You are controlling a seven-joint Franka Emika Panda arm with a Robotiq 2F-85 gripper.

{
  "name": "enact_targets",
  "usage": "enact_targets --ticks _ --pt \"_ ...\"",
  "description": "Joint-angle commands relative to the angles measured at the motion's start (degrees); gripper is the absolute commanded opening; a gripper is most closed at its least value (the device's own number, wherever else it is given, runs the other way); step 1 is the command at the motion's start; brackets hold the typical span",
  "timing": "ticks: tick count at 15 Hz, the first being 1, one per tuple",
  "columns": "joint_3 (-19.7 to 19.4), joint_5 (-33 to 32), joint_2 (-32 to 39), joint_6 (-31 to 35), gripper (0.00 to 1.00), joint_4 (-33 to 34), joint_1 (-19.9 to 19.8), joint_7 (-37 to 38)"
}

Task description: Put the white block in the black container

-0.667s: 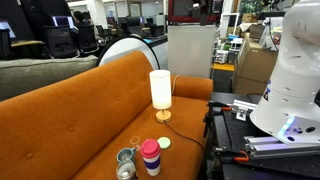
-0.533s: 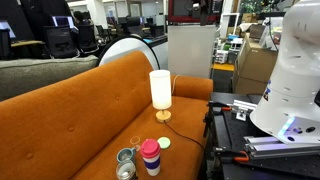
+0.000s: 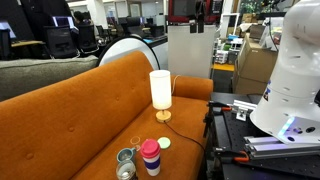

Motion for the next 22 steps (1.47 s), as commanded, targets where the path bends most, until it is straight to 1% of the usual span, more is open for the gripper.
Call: enact_targets --ticks 1,2,4,11,13,15,17,18,20,21,22 --pt "4.4 -2.8 3.6 3.8 1.00 -0.2 -0.7 4.1" --pt "2.9 -0.9 1.9 2.1 1.00 -0.5 -0.2 1.9" --pt "4.2 -1.5 3.4 3.4 1.00 -0.5 -0.1 3.6" --pt "4.1 -1.7 3.4 3.5 1.00 -0.5 -0.3 3.7" --pt "5.2 0.8 5.1 4.6 1.00 0.1 -0.2 8.2" --pt "6.5 4.8 7.2 8.5 1.00 -0.5 0.4 14.2" --pt "8.2 7.3 9.9 12.4 1.00 -1.1 0.8 18.5" --pt "9.9 6.2 11.3 15.5 1.00 -1.7 0.3 21.4" --pt "11.5 5.4 15.0 20.4 1.00 -2.2 0.3 25.3" --pt "12.3 4.6 17.0 22.4 1.00 -2.2 0.3 26.9" --pt "12.5 4.1 19.4 22.5 1.00 -1.8 0.6 27.1"
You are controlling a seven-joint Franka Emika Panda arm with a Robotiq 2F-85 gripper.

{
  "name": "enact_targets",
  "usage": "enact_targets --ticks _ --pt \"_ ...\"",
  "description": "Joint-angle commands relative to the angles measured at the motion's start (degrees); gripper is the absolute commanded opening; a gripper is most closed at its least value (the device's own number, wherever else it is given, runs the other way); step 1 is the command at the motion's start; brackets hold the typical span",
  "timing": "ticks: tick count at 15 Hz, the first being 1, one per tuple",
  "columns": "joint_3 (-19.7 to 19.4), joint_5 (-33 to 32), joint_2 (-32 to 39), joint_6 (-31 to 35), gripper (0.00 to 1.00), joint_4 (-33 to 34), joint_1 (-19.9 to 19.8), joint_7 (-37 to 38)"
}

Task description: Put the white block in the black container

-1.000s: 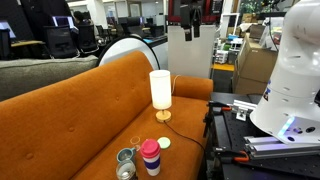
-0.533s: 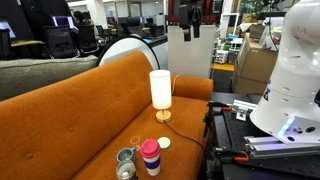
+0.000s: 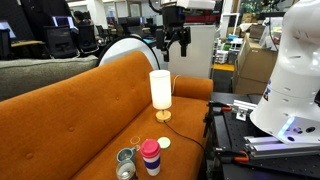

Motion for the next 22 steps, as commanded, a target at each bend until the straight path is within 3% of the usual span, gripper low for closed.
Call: enact_targets --ticks 1,4,10,13,17,21,22 --pt "0.6 -0.4 1.8 1.2 1.00 0.0 0.0 1.0" --pt "0.8 -0.8 5.0 2.5 1.00 0.4 0.1 1.9" --pt "0.8 -0.8 4.8 2.5 1.00 0.6 0.1 1.9" --pt "2.1 -0.5 9.5 2.2 1.00 2.8 -0.6 9.3" --pt "2.6 3.0 19.9 9.2 1.00 5.1 1.0 20.8" --pt "0.6 6.2 32.5 13.7 1.00 9.8 3.0 30.6" --pt "0.4 4.0 28.2 13.5 1.00 6.5 3.7 27.9"
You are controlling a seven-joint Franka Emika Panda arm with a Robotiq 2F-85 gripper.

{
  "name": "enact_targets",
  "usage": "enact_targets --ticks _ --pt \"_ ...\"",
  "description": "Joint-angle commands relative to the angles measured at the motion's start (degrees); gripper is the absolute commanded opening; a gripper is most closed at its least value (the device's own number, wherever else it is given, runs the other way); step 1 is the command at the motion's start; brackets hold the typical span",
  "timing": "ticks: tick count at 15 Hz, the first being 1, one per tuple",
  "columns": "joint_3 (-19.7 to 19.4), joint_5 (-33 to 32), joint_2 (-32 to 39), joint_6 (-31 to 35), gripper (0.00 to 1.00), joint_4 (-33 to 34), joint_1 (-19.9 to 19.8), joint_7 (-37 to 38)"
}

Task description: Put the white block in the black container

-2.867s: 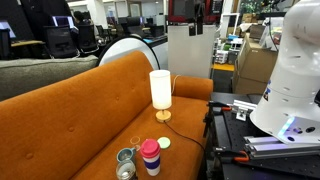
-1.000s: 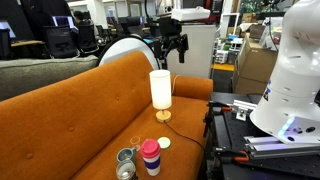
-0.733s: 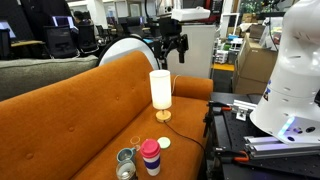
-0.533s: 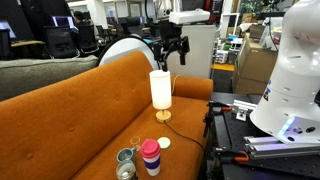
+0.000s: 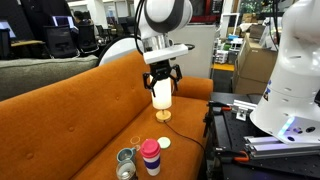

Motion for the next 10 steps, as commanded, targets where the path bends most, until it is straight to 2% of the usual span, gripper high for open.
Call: enact_targets --ticks 1,3,10 --pt "-2.3 0.9 2.6 0.4 1.00 1.4 2.1 0.9" --pt "-2.7 1.3 5.1 0.5 1.00 3.2 2.2 1.7" --pt "-2.7 1.4 4.7 0.4 1.00 3.4 2.3 2.1"
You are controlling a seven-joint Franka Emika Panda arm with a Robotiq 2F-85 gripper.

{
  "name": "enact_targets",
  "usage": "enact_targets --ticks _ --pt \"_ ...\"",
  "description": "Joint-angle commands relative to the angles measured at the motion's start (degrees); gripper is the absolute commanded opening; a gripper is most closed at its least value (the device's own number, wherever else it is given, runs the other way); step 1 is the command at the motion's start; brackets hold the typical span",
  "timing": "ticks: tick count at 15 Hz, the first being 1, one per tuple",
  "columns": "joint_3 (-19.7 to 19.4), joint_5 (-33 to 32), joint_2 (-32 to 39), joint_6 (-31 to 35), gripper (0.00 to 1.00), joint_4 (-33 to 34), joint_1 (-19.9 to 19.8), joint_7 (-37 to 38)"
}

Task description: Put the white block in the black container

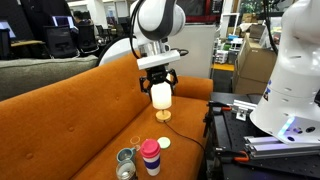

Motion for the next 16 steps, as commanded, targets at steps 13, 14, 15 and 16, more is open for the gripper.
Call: enact_targets --ticks 13,14,15,16 --pt "-4.1 20.6 25.8 15.8 1.00 11.9 3.6 16.1" --pt "-3.5 21.9 27.4 15.6 1.00 13.2 2.7 16.9" --pt "-3.6 19.9 25.5 15.3 1.00 11.0 2.9 14.5" --pt "-3.7 20.4 27.1 15.4 1.00 12.2 2.8 15.5"
